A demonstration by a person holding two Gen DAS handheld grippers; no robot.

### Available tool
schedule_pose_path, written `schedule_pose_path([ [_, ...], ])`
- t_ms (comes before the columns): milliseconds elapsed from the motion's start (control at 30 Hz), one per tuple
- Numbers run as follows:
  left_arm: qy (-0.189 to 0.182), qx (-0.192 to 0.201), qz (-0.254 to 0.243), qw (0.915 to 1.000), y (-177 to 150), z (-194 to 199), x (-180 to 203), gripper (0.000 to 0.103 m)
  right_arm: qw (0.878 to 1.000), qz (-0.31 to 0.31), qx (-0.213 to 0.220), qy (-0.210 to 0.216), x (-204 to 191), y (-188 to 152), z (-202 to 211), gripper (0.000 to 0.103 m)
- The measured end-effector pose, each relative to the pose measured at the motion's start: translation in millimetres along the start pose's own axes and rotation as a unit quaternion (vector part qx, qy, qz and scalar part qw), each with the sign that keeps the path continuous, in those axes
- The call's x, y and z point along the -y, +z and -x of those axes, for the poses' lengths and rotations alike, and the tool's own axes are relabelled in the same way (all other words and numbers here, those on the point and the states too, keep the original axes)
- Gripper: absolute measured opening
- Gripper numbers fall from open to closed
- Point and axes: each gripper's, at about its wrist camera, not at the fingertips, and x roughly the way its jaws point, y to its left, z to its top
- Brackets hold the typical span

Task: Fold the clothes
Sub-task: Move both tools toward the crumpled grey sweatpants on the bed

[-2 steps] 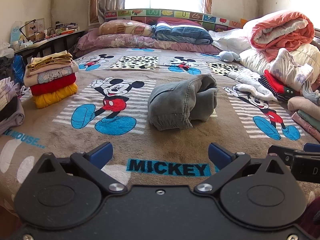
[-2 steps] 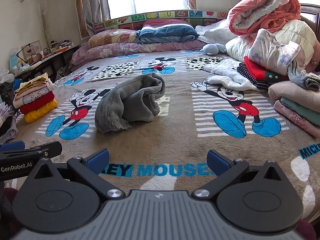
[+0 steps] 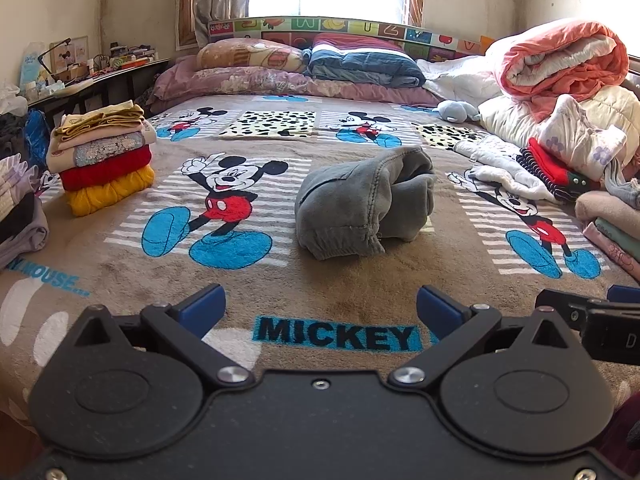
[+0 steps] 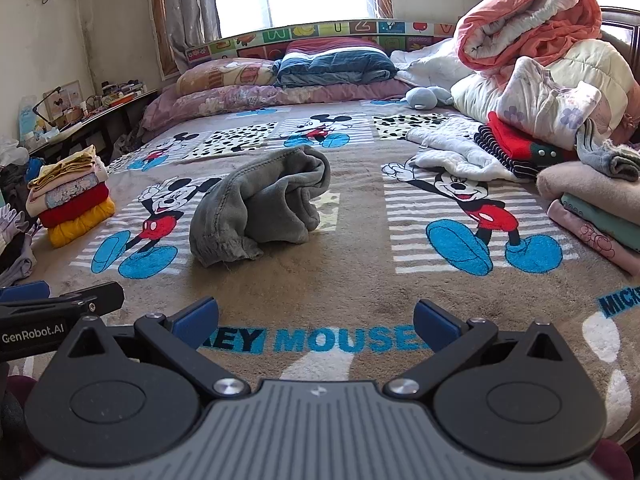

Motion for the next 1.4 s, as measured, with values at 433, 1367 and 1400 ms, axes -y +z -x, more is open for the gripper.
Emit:
schedule_pose_path([
  [433, 0.003, -0.009, -0.008, 0.9999, 0.1, -1.5, 4.1, 0.103, 1.000, 0.000, -0.002, 0.001, 1.0, -2.6, -4.7, 0.103],
  [1367, -0.001, -0.010, -0.009, 0.9999, -1.1, -2.5, 5.9, 0.103, 1.000, -0.003, -0.009, 0.004, 2.9, -2.4, -5.5, 0.103],
  [1400, -0.001, -0.010, -0.009, 0.9999, -1.1, -2.6, 5.7, 0.103, 1.000, -0.003, -0.010, 0.005, 3.0, -2.6, -5.6, 0.103],
])
